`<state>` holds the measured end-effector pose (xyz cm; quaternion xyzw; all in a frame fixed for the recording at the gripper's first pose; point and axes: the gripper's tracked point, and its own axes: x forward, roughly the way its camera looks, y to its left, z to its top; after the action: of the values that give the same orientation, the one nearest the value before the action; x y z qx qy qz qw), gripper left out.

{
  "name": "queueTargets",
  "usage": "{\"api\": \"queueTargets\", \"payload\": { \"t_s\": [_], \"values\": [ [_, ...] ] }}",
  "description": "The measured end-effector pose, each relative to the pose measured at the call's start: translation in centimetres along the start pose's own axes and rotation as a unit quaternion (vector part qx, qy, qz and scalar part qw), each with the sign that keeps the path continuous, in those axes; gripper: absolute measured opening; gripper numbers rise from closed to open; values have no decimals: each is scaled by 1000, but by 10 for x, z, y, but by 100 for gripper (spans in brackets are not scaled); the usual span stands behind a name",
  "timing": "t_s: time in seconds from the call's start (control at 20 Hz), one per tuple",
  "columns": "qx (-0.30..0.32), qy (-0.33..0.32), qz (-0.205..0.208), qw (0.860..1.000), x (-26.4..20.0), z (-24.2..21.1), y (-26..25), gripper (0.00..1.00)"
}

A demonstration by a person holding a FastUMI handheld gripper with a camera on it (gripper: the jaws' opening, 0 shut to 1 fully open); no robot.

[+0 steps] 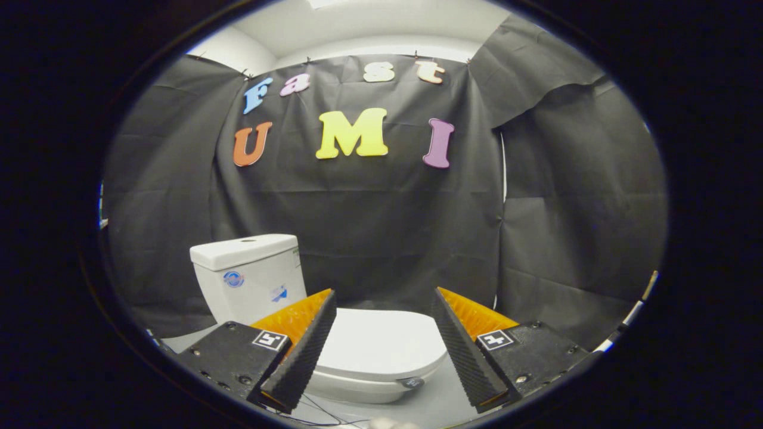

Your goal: Open the toilet lid.

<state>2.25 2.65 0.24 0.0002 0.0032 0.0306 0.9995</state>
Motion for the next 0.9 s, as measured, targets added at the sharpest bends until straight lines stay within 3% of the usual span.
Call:
{"api": "queueTargets", "payload": {
  "t_s": [0.25,0.55,0.65,0.9],
  "values": [
    [45,26,10,999,36,-12,-21,100],
    [149,109,5,983,72,-76,-73,100],
    [194,149,3,970,79,-107,-88,100],
    [318,234,-9,919,78,-186,-110,100]
  ]
}}
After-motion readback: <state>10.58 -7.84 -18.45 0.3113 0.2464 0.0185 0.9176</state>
